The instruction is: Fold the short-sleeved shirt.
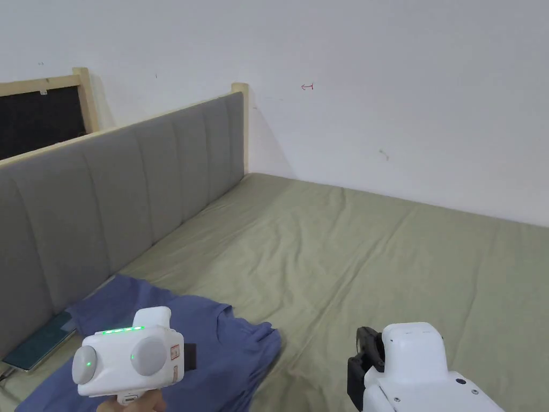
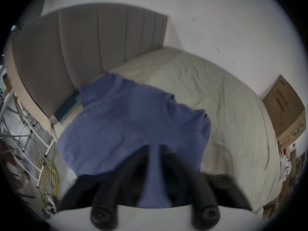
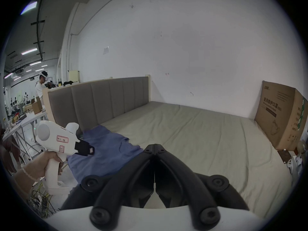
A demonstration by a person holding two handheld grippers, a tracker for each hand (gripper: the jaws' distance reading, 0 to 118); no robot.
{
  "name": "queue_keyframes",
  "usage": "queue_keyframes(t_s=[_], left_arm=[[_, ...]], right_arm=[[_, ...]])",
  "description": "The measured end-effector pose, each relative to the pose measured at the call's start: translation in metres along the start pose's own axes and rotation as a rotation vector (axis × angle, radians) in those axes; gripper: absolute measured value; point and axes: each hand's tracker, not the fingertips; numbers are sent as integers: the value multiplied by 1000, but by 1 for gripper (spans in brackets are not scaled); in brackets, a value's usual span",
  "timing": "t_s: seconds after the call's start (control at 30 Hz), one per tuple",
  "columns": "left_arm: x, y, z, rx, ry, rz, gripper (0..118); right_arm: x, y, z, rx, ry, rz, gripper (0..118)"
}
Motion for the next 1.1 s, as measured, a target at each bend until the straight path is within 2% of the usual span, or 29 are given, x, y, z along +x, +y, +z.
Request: queue_keyframes(t_s=[0.03,0.07,0.1,0.13,0.23,0.3,0.37,0.43,0.47,0.53,0.57,0.6,0.77,0.87,1.0,1.07,1.1], left_arm=[[-1,1,-7,-49,-18,9,112],[0,2,-17,-117,-23,28,118],[0,-3,-23,-159,-53,34,111],[1,-2,-22,-119,-57,34,111],[4,-10,-43,-207,33,21,111],[7,-18,-58,-291,-4,-4,110],[11,-26,-74,-315,52,-50,105],[17,-26,-69,-280,77,-70,93],[16,-22,-64,-266,77,-59,77],[7,-16,-53,-200,93,-29,9],[0,-16,-55,-210,120,-10,1],[-10,-19,-58,-263,15,69,1],[-22,-12,-51,-263,-21,143,1],[-29,-6,-43,-251,-82,205,1],[-42,14,-22,-183,-259,456,1],[-27,29,-9,-148,-325,414,1],[-11,38,-3,-141,-319,343,1]], right_arm=[[2,-2,-3,-19,-12,-17,0],[7,-4,-6,-33,-9,-42,0],[11,-6,-8,-48,1,-71,0],[14,-8,-10,-59,1,-87,0],[20,-11,-15,-87,1,-107,0],[22,-13,-15,-98,-2,-107,0],[24,-15,-16,-108,-9,-106,0],[27,-17,-17,-119,-12,-114,0],[29,-18,-17,-123,-12,-122,0],[31,-19,-17,-128,-7,-136,0],[31,-20,-16,-131,-8,-138,0],[32,-20,-16,-133,-13,-139,0],[39,-19,-10,-125,-48,-126,0],[50,-19,-6,-121,-66,-156,0],[65,-21,-1,-123,-102,-199,0],[73,-21,3,-121,-117,-208,0],[78,-20,6,-116,-129,-210,0]])
